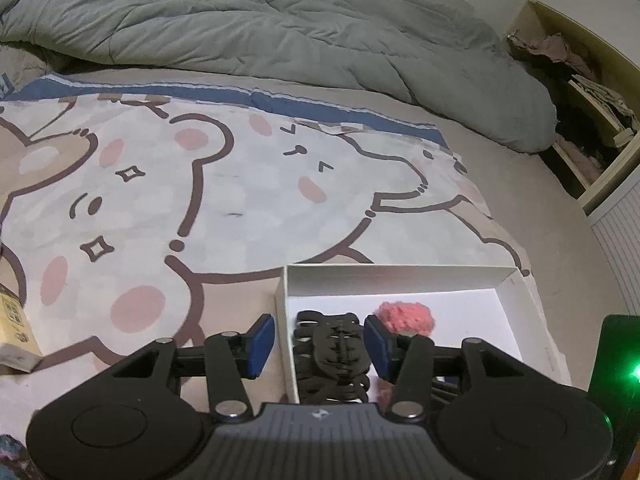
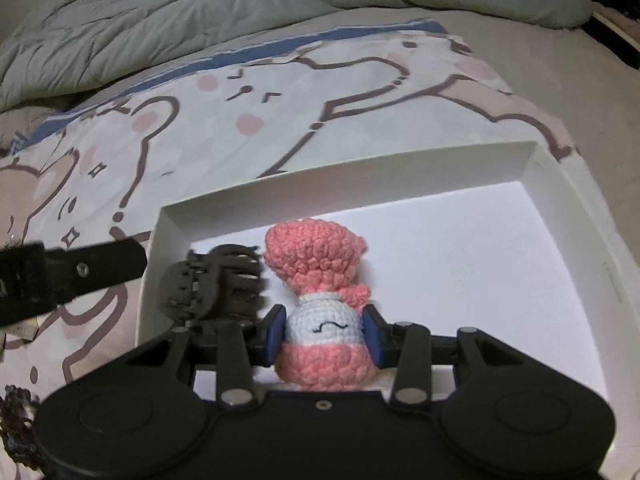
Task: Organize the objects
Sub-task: 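Lower the doll and claw clip into the white box and open both grippers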
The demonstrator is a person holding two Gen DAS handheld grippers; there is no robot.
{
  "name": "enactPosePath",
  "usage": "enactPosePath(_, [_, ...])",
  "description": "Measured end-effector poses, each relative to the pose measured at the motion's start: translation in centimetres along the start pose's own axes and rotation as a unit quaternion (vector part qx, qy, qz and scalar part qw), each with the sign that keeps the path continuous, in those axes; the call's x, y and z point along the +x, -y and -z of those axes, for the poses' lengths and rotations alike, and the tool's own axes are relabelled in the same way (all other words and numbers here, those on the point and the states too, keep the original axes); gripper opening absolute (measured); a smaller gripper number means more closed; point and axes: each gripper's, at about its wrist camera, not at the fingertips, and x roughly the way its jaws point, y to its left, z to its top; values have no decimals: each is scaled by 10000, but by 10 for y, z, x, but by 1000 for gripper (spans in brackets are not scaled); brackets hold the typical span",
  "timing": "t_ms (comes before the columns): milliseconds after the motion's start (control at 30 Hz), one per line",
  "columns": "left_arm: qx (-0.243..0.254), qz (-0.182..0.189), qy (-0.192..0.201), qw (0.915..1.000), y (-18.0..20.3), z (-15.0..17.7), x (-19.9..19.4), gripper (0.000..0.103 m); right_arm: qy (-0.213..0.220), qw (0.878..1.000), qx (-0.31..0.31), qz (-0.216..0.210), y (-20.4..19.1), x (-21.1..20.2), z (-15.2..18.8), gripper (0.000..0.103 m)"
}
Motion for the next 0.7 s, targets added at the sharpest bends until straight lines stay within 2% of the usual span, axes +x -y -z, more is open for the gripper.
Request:
enactPosePath(100, [-3,-53,69,10000,-3,-3,-2,50,46,9994,-51,-345,-9,2,0,43])
enactPosePath(167, [-21,-58,82,9999,-5,-4,-3,50,102,9993,-316,-162,-20,2,0,43])
enactPosePath(300, [-12,-54,80,10000,-5,-5,-3,50,139,9994,-288,-149,-18,0,-1,43])
enactPosePath(400, [51,-61,71,9999,-3,-4,-4,51,299,9979,-473,333,-18,-2,-2,43])
enactPosePath(467, [113,-63,54,9999,-1,-3,-4,57,405,9971,-458,458,-14,-5,-3,49])
enactPosePath(533, [170,-90,54,9998,-1,-1,-5,65,440,9980,-327,319,-7,-10,-5,57])
enactPosePath(700, [270,-149,58,9995,2,0,-9,73,534,9982,-71,251,9,-27,-5,58])
